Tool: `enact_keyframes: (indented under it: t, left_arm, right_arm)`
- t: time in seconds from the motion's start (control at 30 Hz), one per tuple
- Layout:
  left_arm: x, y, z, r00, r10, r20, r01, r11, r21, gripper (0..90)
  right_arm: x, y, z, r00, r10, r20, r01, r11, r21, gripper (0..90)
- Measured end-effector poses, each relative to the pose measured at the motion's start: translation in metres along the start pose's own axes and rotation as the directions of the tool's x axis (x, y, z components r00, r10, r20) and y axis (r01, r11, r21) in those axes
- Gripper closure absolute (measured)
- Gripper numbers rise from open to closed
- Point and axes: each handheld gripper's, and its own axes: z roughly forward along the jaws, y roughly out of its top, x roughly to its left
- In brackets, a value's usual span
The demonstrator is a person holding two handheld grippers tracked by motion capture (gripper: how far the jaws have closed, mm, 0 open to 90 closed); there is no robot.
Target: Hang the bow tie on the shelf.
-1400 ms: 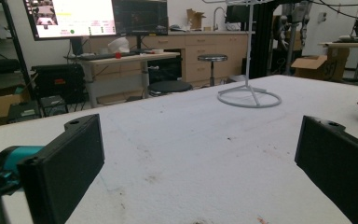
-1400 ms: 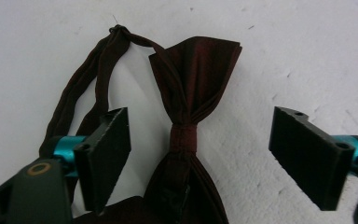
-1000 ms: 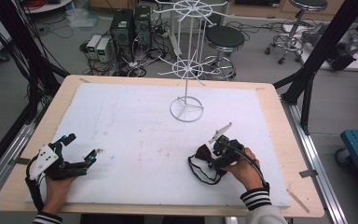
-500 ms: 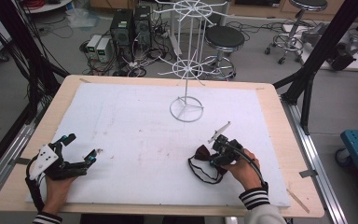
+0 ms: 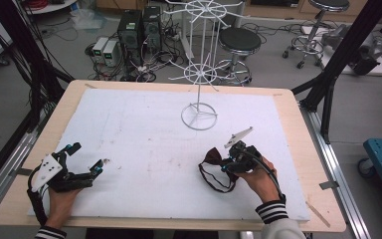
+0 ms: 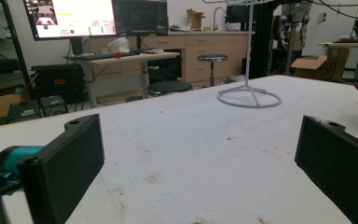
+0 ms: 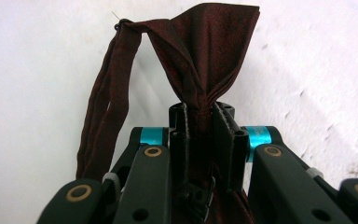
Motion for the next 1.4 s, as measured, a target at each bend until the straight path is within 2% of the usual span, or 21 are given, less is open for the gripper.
enact_keyframes:
  t: [0.27,0.5,0.73,0.8,0.83,0.87,0.9,1.03,1.07,1.13,1.23,1.3,1.33,1.4]
  left_arm:
    - [0.0,0.0,0.0,1.0,0.001,0.0,-0.001,1.0,0.001,1.7]
    - [0.0,0.0,0.0,1.0,0.0,0.0,0.0,1.0,-0.001,1.7]
    - [0.0,0.0,0.0,1.0,0.0,0.0,0.0,1.0,0.0,1.7]
    - [0.0,0.0,0.0,1.0,0.001,0.0,-0.001,1.0,0.001,1.7]
    - [0.0,0.0,0.0,1.0,0.001,0.002,-0.001,1.0,0.0,1.7]
    - [0.0,0.0,0.0,1.0,0.0,0.0,0.0,1.0,-0.001,1.7]
    - [0.0,0.0,0.0,1.0,0.0,0.001,0.0,1.0,0.001,1.7]
    - [0.0,0.0,0.0,1.0,0.0,0.001,0.0,1.0,0.0,1.7]
    - [0.0,0.0,0.0,1.0,0.0,0.001,0.0,1.0,0.001,1.7]
    - [0.0,0.0,0.0,1.0,0.001,0.0,-0.001,1.0,0.001,1.7]
    - [0.0,0.0,0.0,1.0,0.0,0.001,0.0,1.0,0.0,1.7]
    - [0.0,0.0,0.0,1.0,0.0,0.001,0.0,1.0,0.001,1.7]
    - [0.0,0.0,0.0,1.0,0.0,0.0,0.0,1.0,0.001,1.7]
    - [0.0,0.0,0.0,1.0,0.0,0.001,0.0,1.0,0.001,1.7]
  right_arm:
    - [-0.001,0.005,-0.011,0.9991,0.023,0.035,-0.018,0.992,-0.126,77.5]
    - [-0.002,0.008,-0.021,0.9963,0.051,0.069,-0.034,0.973,-0.228,77.6]
    - [-0.004,0.012,-0.031,0.9931,0.072,0.092,-0.042,0.955,-0.295,77.6]
    - [-0.004,0.013,-0.033,0.9918,0.084,0.096,-0.049,0.945,-0.325,77.6]
    - [-0.004,0.013,-0.033,0.9918,0.084,0.096,-0.049,0.945,-0.325,77.6]
    - [-0.004,0.014,-0.035,0.9913,0.089,0.098,-0.051,0.94,-0.338,77.6]
    - [-0.004,0.016,-0.038,0.9897,0.095,0.107,-0.05,0.93,-0.365,77.6]
    - [-0.005,0.02,-0.045,0.9863,0.112,0.121,-0.052,0.906,-0.42,77.7]
    - [-0.005,0.02,-0.045,0.9863,0.112,0.121,-0.052,0.906,-0.42,77.7]
    - [-0.007,0.022,-0.048,0.9865,0.12,0.112,-0.058,0.894,-0.444,77.7]
    - [-0.009,0.025,-0.053,0.9837,0.131,0.124,-0.059,0.884,-0.464,77.6]
    - [-0.01,0.029,-0.059,0.9819,0.14,0.128,-0.061,0.872,-0.485,77.7]
    - [-0.01,0.029,-0.059,0.9819,0.14,0.128,-0.061,0.872,-0.485,77.7]
    - [-0.012,0.033,-0.063,0.981,0.141,0.133,-0.056,0.862,-0.504,77.7]
